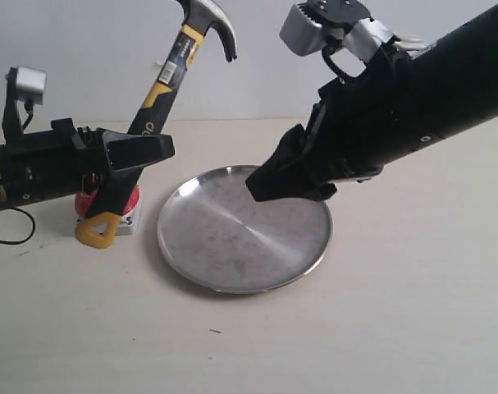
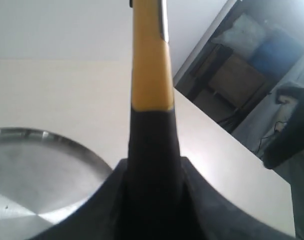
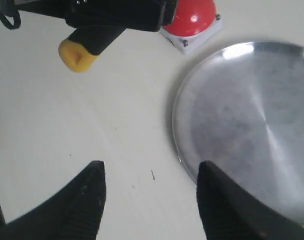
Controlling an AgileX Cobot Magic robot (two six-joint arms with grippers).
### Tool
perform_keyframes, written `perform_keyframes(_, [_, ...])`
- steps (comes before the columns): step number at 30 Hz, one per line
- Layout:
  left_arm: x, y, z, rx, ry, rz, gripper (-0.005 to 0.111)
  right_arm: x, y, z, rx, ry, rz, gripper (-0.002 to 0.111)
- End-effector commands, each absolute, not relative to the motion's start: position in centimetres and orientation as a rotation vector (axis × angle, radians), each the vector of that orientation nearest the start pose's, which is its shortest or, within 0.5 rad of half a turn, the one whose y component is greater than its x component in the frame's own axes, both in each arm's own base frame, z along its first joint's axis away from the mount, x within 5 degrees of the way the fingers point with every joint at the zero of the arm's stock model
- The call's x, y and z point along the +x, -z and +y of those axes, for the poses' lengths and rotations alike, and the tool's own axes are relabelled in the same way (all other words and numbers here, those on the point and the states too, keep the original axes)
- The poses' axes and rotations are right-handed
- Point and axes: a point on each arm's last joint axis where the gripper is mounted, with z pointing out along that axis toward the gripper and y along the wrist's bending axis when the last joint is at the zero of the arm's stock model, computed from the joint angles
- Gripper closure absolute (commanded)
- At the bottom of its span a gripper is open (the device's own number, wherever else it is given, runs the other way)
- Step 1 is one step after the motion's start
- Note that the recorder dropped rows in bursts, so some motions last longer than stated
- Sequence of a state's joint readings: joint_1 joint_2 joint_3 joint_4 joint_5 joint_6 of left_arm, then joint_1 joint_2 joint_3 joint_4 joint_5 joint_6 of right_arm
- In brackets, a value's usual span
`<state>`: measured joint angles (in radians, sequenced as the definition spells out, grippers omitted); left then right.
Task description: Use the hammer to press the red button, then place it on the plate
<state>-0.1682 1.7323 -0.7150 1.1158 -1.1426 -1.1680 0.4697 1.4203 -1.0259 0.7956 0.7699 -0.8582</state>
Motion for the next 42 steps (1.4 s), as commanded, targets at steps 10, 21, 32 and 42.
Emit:
perform_keyframes(10, [27.0, -25.8, -12.2, 0.5, 1.324, 1.552, 0.107, 26.9, -26.2, 16.0, -1.062, -1.23, 1.461, 0.057])
perform_keyframes(21, [25.8, -26.0, -14.6, 0.536, 1.413, 1.544, 0.107, 32.4, -25.9, 17.6, -1.068, -1.218, 1.427, 0.052])
perform_keyframes(32, [25.4, -26.4, -16.4, 0.63, 1.291, 1.395, 0.107, 33.8, -26.6, 18.0, -1.007, -1.282, 1.469, 0.052])
perform_keyframes(42, [25.7, -25.9, -17.3, 0.647, 1.181, 1.319, 0.107, 34.9, -29.5, 18.3, -0.987, -1.295, 1.427, 0.052])
